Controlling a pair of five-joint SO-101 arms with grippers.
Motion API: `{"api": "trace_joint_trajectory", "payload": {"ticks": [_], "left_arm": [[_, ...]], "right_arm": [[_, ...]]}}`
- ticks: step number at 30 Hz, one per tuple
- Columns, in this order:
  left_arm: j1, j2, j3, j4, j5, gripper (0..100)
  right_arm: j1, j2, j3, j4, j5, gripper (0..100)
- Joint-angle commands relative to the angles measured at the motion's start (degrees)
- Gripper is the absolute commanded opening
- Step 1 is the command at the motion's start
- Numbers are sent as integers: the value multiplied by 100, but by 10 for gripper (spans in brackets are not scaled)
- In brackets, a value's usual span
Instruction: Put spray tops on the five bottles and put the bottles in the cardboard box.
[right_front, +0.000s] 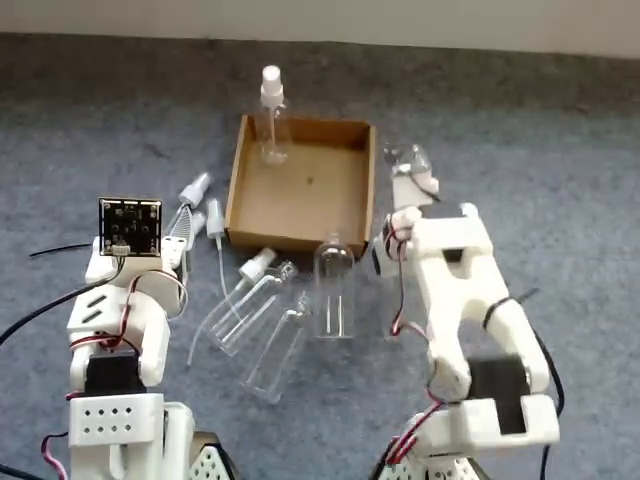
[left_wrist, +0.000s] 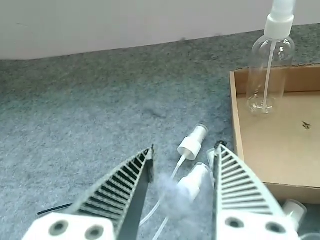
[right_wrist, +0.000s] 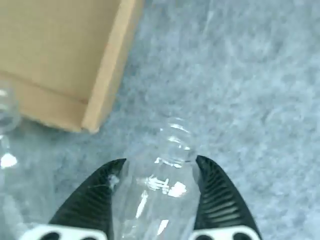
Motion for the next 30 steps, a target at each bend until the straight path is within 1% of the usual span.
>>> {"api": "trace_joint_trajectory", "payload": {"ticks": [1,3,5,8,10,15,21,27,30], "left_arm": [[66,-40,-40,-79,62,178],[66,-40,-40,-79,62,178],[66,-40,-40,-79,62,178],[92,-22,-40,-79,62,178],[92,-22,-40,-79,62,178],[75,-40,-40,-79,62,178],[75,-40,-40,-79,62,178],[75,-40,-40,-79,62,178],[75,-40,-40,-79,62,178]], "right_arm": [[101,681,-1376,356,325,19],[101,1086,-1859,725,466,39],[110,1349,-2255,971,545,81],[127,1481,-2527,1007,554,162],[84,1481,-2501,1015,545,194],[4,1481,-2554,1015,360,200],[4,1499,-2519,1015,343,204],[-4,1508,-2510,1015,343,307],[-4,1499,-2527,1007,343,308]]}}
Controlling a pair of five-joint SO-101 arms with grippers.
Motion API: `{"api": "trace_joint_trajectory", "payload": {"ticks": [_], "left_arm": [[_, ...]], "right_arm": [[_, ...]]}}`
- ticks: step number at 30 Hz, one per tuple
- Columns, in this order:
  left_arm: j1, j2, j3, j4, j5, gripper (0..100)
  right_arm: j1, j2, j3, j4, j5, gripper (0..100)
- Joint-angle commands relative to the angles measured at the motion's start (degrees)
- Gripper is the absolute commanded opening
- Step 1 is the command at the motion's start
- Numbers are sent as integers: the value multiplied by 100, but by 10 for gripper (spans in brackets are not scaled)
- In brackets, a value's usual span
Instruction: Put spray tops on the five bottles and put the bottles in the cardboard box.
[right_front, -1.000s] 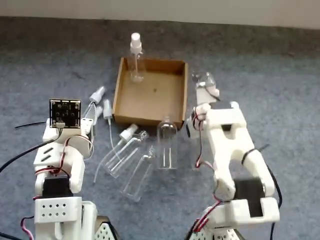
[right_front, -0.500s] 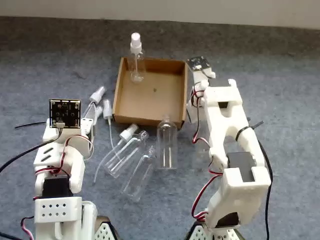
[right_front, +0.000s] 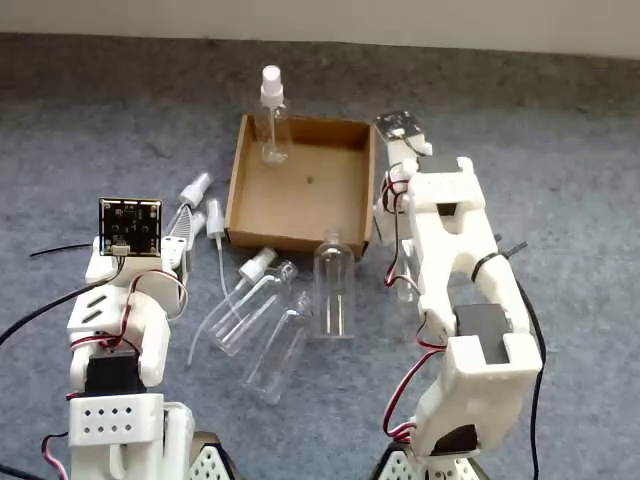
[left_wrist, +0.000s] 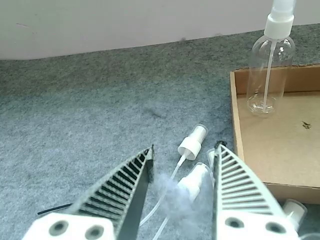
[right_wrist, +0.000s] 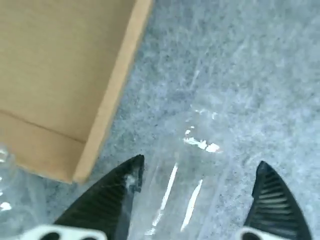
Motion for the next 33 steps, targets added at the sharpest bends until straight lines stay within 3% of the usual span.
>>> {"api": "trace_joint_trajectory", "payload": {"ticks": [1,33], "left_arm": [[75,-40,-40,-79,62,178],[75,-40,-40,-79,62,178]], "right_arm": [[-48,-48,-277,31,-62,308],[-13,655,-936,-470,-501,307]]}}
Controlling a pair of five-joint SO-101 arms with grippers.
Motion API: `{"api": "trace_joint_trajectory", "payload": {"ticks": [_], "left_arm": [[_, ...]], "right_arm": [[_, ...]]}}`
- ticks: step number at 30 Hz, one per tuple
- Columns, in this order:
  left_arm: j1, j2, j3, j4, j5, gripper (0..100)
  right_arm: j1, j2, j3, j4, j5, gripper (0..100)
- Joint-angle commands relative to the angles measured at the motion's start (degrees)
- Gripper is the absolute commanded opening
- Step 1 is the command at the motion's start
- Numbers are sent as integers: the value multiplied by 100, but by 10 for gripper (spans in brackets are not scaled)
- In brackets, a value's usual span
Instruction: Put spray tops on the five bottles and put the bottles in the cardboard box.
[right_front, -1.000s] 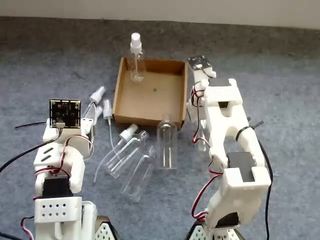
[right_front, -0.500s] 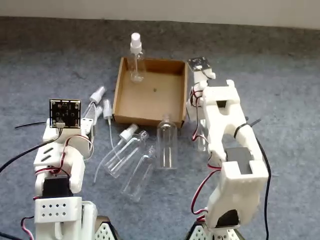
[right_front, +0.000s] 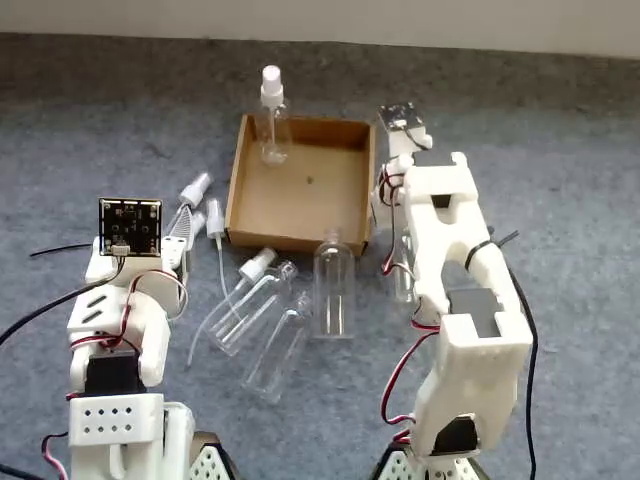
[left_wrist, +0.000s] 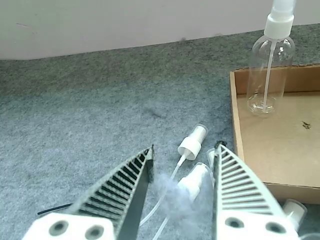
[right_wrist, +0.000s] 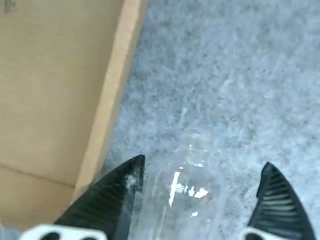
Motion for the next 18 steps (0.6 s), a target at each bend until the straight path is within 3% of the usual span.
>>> {"api": "trace_joint_trajectory", "payload": {"ticks": [1,4,10,18], "left_arm": [[75,-40,-40,-79,62,178],[75,-40,-40,-79,62,178],[84,-22,-40,-79,62,178],[92,-4,-40,-79,62,178]], "right_arm": [[-13,-84,-295,-66,-53,307],[-4,-84,-295,-40,-53,301],[48,-92,-295,-40,-26,164],[163,-136,-303,-40,-26,53]]}}
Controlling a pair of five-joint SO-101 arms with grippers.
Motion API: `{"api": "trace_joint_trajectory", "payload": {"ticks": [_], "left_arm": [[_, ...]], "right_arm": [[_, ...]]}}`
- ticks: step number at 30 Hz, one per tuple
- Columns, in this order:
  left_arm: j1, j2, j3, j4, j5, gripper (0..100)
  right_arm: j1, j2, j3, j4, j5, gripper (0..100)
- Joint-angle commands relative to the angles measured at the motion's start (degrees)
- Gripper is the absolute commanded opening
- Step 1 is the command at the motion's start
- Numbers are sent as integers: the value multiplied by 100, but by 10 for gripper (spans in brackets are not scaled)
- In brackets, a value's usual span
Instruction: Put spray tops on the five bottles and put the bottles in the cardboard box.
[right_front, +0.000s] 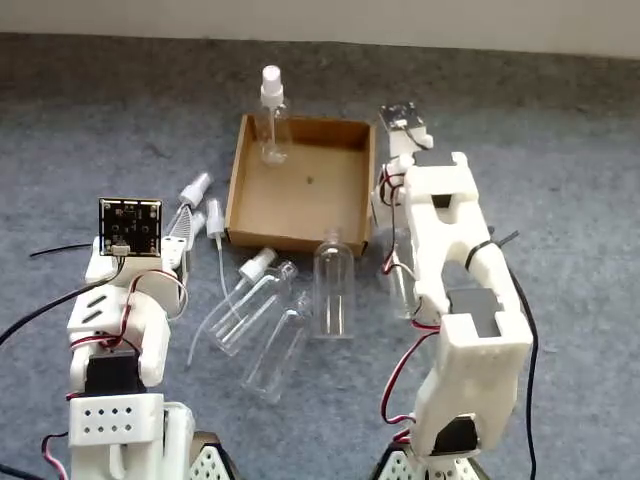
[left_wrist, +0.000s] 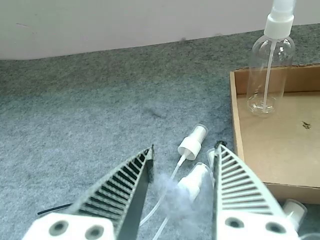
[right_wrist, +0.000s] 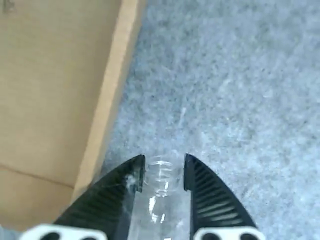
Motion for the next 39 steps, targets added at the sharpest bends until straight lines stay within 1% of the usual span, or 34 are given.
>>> {"api": "trace_joint_trajectory", "payload": {"ticks": [1,8,13,15,19,24,27,34,39], "left_arm": [[92,-4,-40,-79,62,178],[101,-4,-40,-79,62,178],[101,4,-40,-79,62,178],[101,4,-40,-79,62,178],[101,4,-40,-79,62,178],[101,4,-40,-79,62,178],[101,-4,-40,-79,62,178],[84,-13,-40,-79,62,178],[84,-22,-40,-79,62,178]], "right_arm": [[198,-154,-295,-40,-26,46],[286,-593,-251,-31,-26,57],[207,-602,-251,-31,-26,182],[198,-602,-251,-31,-26,206],[207,-637,-286,40,-26,206],[92,-629,-620,1314,-9,209],[40,-629,-787,1411,158,210],[-48,-611,-752,1437,132,210],[-40,-593,-277,1358,132,210]]}}
